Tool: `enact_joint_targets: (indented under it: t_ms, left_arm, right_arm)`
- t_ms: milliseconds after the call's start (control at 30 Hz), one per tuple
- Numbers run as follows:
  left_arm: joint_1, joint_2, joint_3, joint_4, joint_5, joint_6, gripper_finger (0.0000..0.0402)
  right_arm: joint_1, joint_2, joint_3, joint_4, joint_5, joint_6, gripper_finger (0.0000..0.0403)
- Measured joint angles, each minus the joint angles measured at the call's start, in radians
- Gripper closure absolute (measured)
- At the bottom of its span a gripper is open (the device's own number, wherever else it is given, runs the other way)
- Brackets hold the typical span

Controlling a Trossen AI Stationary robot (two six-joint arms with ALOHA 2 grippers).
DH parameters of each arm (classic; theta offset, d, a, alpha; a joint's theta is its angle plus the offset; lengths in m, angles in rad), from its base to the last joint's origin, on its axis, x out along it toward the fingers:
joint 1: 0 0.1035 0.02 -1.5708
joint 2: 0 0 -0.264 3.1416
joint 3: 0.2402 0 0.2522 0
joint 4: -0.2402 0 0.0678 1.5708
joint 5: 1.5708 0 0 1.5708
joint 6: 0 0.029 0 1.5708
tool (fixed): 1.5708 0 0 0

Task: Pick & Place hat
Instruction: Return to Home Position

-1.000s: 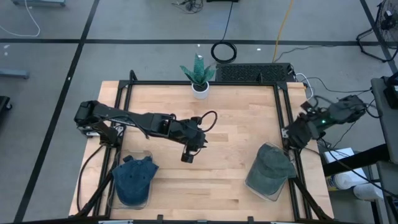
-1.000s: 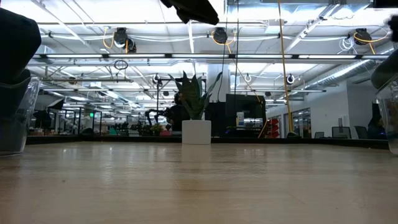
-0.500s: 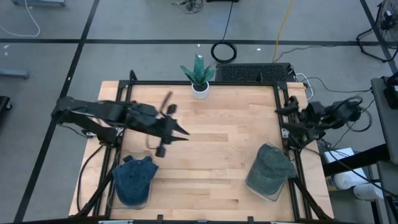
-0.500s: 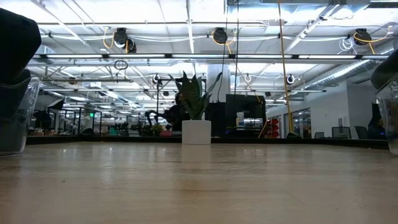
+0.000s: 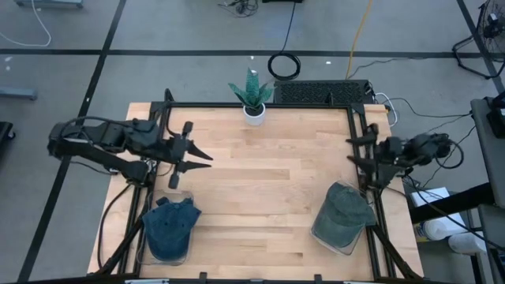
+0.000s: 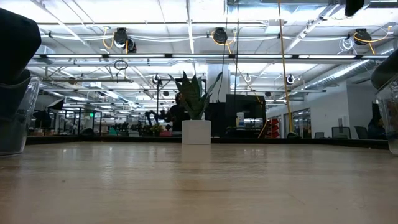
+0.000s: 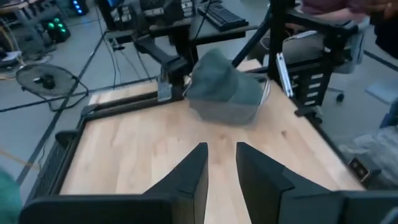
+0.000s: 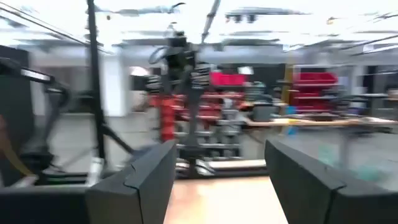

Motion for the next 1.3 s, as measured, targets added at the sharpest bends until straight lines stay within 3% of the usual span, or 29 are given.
enact_joint_targets:
  t_ms: [100,233,367,467,667,767,900,1033,1167,1300]
  left_arm:
    - [0.029,-0.104,-0.15,0.081,0.001,0.004,0.0309]
    - [0.088,-0.264,-0.348,0.211,0.001,-0.016,0.0309]
    - [0.127,-0.399,-0.521,0.298,0.002,-0.021,0.0309]
    - [0.143,-0.481,-0.611,0.322,0.003,-0.038,0.0309]
    - [0.157,-0.595,-0.723,0.373,0.005,-0.061,0.0309]
    - [0.157,-0.634,-0.771,0.404,0.059,-0.042,0.0309]
    - [0.157,-0.679,-0.824,0.412,0.107,-0.028,0.0309]
    - [0.163,-0.731,-0.866,0.41,0.078,-0.035,0.0309]
    - [0.187,-0.785,-0.888,0.414,0.082,-0.035,0.0309]
    - [0.207,-0.834,-0.901,0.39,0.103,-0.039,0.0309]
  right_arm:
    - [0.0,-0.11,-0.002,-0.077,0.063,-0.041,0.017]
    - [-0.003,-0.108,0.002,-0.056,0.145,-0.075,0.017]
    - [-0.006,-0.091,-0.079,0.074,0.236,-0.153,0.017]
    - [-0.007,-0.109,-0.175,0.206,0.21,-0.173,0.017]
    - [-0.007,-0.105,-0.394,0.451,0.143,-0.144,0.017]
    - [-0.007,-0.106,-0.455,0.464,0.139,-0.118,0.017]
    - [-0.007,-0.107,-0.458,0.393,0.042,-0.12,0.0174]
    - [-0.019,-0.105,-0.476,0.416,0.073,-0.127,0.0177]
    - [-0.099,-0.104,-0.53,0.53,0.121,-0.119,0.0177]
    - [-0.204,-0.075,-0.531,0.529,0.039,-0.058,0.0177]
